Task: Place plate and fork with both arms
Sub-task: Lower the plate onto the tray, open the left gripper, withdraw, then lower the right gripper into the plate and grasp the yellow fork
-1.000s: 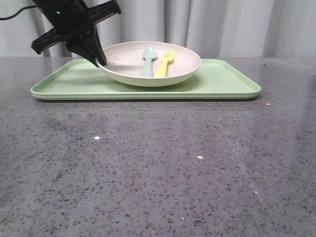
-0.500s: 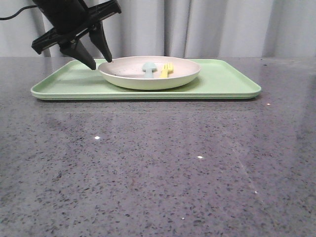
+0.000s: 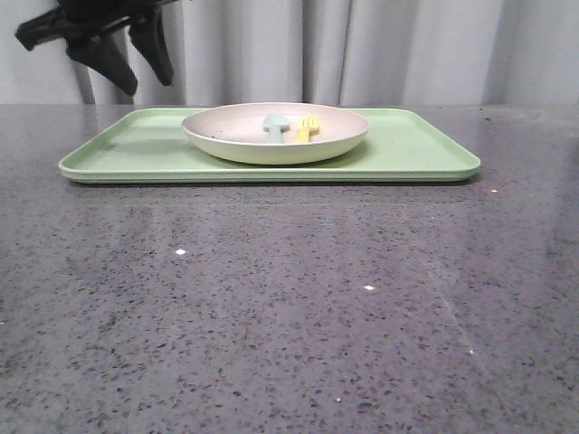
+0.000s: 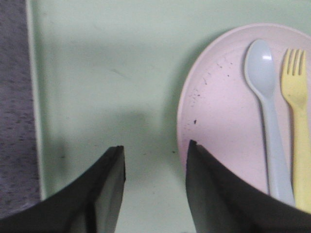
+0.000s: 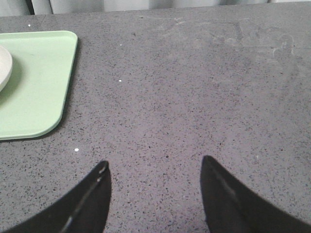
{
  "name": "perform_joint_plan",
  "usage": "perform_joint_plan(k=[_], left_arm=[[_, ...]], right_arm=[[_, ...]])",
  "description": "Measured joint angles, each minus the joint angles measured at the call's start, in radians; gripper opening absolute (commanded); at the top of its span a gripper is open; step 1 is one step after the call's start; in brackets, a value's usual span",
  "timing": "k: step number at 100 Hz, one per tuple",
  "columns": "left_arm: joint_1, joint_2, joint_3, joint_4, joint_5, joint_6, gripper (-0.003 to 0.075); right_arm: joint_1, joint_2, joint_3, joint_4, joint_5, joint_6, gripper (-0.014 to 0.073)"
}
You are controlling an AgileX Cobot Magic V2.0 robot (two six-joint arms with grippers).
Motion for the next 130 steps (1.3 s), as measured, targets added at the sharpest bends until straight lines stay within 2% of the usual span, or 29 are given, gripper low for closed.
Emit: perform_joint_plan(k=[17, 38, 92, 130], left_arm=[[0.000, -0.091, 0.030, 0.117, 0.016, 0.000, 0.0300], [0.000, -0.237, 0.180, 0.168, -0.017, 0.000, 0.0300], [0.000, -0.692, 0.658, 0.250, -0.124, 0.000, 0.0300], [0.001, -1.029, 0.892, 0.260, -0.131, -0.002, 0.0300]], right_arm=[[0.000, 0.012, -0.037, 0.000, 0.030, 0.000, 0.0424], [0.067, 0.104, -0.138, 0.002, 0.079, 0.000, 0.0424], [0.330, 0.565, -0.546, 0.021, 0.285, -0.002, 0.0424], [0.410, 0.879, -0.887, 0.056, 0.380, -0.004, 0.0424]])
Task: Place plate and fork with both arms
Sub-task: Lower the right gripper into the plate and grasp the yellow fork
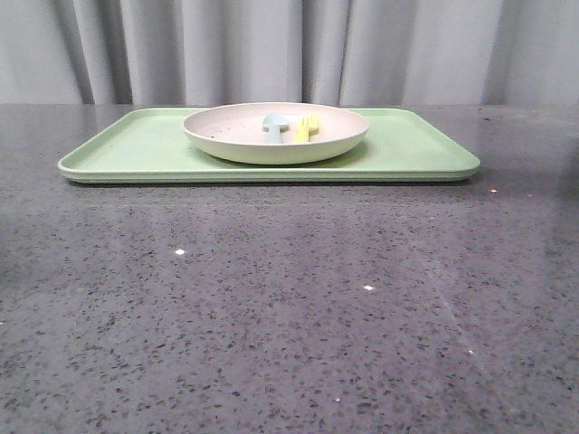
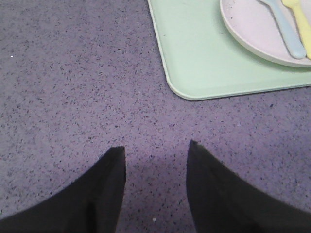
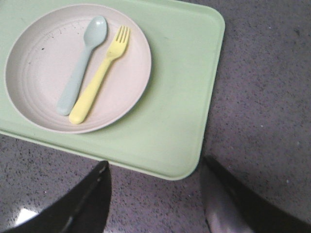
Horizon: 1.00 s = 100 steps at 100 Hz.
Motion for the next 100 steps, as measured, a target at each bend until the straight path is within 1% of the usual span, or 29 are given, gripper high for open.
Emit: perform_joint_plan(k=[26, 42, 64, 83, 100], left_arm=[[0.000, -0.139, 0.092, 0.000, 0.000, 0.000, 0.0300], [0.000, -0.154, 0.106, 0.000, 0.004, 0.000, 0.0300], [0.000, -0.154, 0.106, -0.009, 0.004, 0.000, 0.0300], [0.000, -0.154, 0.106, -0.019, 0.005, 0.000, 0.0300], [0.000, -0.154, 0.106, -0.019, 0.005, 0.000, 0.0300]], right_arm=[[0.050, 0.220, -0.253, 0.009, 0.091, 0.000, 0.0424], [0.069, 0.357, -0.408, 0.032, 0.153, 0.000, 0.0424], [0.069, 0.537, -0.595, 0.060, 0.220, 0.017, 0.0424], [0.069, 0.667, -0.702, 0.081, 0.260, 0.076, 0.0424], [0.069, 0.734, -0.722, 0.090, 0.272, 0.149, 0.0424]])
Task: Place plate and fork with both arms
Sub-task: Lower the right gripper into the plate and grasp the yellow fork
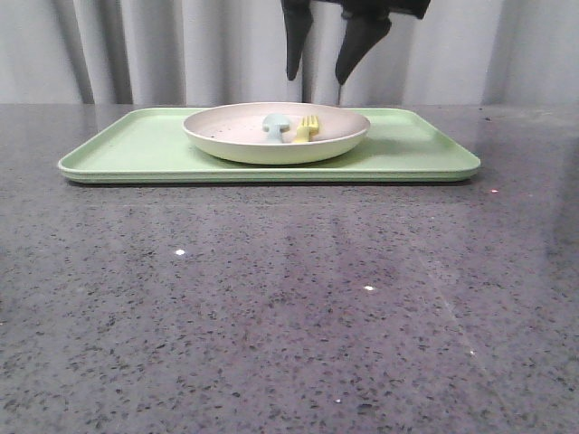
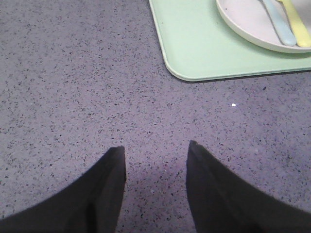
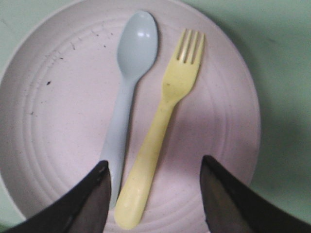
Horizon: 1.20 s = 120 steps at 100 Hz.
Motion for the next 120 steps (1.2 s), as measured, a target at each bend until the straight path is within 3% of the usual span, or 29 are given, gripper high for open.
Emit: perform_joint_plan(k=[75, 120], left_arm=[[0.000, 0.000, 0.000, -0.006, 0.000, 0.000, 0.0300], [0.000, 0.000, 0.000, -0.012, 0.000, 0.000, 0.0300]], right_arm=[[0.000, 0.100, -0.006, 0.006, -0.004, 0.097, 0.0424], [0.000, 0.111, -0.006, 0.006, -0.006, 0.102, 0.0357]])
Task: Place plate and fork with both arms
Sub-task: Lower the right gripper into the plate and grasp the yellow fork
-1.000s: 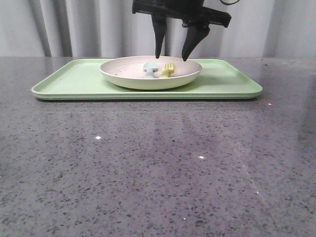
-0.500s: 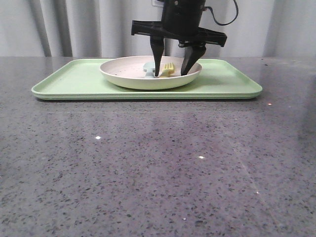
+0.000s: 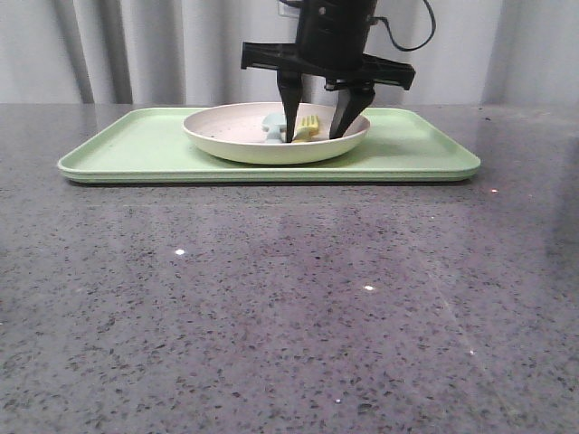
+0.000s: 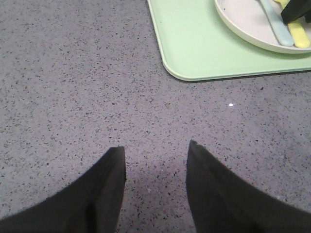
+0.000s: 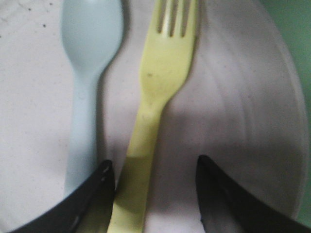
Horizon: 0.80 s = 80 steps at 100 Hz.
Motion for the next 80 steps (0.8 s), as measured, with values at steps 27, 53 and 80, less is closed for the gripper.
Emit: perform_joint_plan(k=[27, 53, 80], left_arm=[[0.000, 0.000, 0.000, -0.006, 0.000, 0.000, 0.0300], [0.000, 0.000, 0.000, -0.006, 0.000, 0.000, 0.0300], [0.000, 0.000, 0.000, -0.006, 0.000, 0.000, 0.0300]], right_arm=[[0.000, 0.000, 0.000, 0.000, 0.003, 0.002, 0.0140], [-0.002, 0.000, 0.000, 0.000, 0.004, 0.003, 0.0003], [-0.002, 0.000, 0.000, 0.000, 0.002, 0.003, -0.0005]])
